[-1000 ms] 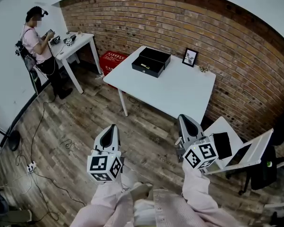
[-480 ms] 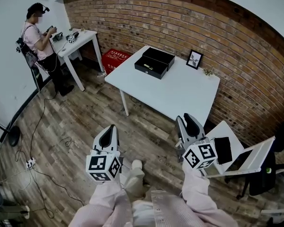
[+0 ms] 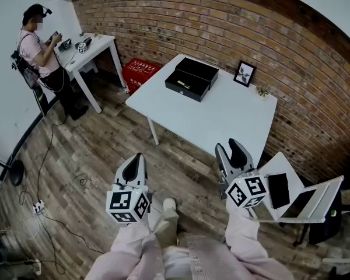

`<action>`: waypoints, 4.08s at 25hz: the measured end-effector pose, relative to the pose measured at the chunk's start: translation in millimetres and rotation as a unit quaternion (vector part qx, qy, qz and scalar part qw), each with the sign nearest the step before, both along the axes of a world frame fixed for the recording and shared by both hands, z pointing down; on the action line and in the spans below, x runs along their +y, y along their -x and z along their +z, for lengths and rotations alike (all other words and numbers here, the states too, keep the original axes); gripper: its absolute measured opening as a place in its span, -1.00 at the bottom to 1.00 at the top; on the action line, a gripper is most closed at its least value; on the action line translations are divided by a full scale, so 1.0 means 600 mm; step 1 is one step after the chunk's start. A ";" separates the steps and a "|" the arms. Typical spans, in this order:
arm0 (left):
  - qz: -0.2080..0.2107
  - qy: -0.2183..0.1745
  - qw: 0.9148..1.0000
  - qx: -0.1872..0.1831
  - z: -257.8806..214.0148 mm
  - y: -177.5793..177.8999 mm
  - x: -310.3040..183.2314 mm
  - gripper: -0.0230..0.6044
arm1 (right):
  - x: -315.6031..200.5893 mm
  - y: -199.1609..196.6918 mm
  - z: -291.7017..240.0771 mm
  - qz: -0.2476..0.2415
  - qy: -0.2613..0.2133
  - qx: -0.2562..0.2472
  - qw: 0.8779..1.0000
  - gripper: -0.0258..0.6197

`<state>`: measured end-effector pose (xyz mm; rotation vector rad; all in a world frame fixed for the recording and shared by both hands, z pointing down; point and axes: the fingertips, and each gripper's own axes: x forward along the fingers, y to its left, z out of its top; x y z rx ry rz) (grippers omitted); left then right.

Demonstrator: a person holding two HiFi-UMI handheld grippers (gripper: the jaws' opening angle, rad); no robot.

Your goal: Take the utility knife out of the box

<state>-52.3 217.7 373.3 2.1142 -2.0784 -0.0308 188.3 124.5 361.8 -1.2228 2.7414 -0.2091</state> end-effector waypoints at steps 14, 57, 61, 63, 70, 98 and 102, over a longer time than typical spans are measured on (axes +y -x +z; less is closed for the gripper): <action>0.031 0.008 0.999 0.011 0.010 0.081 -0.222 -0.95 | -0.198 0.075 0.019 0.037 0.030 -0.005 0.999 -0.38; 0.087 0.069 0.993 0.031 0.084 0.178 -0.641 -0.95 | -0.588 0.219 0.108 0.021 0.103 0.045 0.993 -0.38; 0.090 0.082 0.992 0.036 0.095 0.182 -0.684 -0.95 | -0.625 0.240 0.126 -0.002 0.120 0.066 0.991 -0.38; 0.093 0.088 0.991 0.036 0.100 0.182 -0.704 -0.95 | -0.643 0.249 0.136 -0.011 0.128 0.074 0.989 -0.38; 0.103 0.116 0.987 0.038 0.132 0.180 -0.768 -0.95 | -0.694 0.285 0.178 -0.050 0.160 0.108 0.980 -0.38; 0.155 0.189 0.967 0.076 0.260 0.145 -0.877 -0.95 | -0.769 0.393 0.361 -0.179 0.269 0.304 0.896 -0.39; 0.161 0.191 0.965 0.083 0.266 0.146 -0.887 -0.95 | -0.773 0.404 0.386 -0.182 0.283 0.334 0.880 -0.39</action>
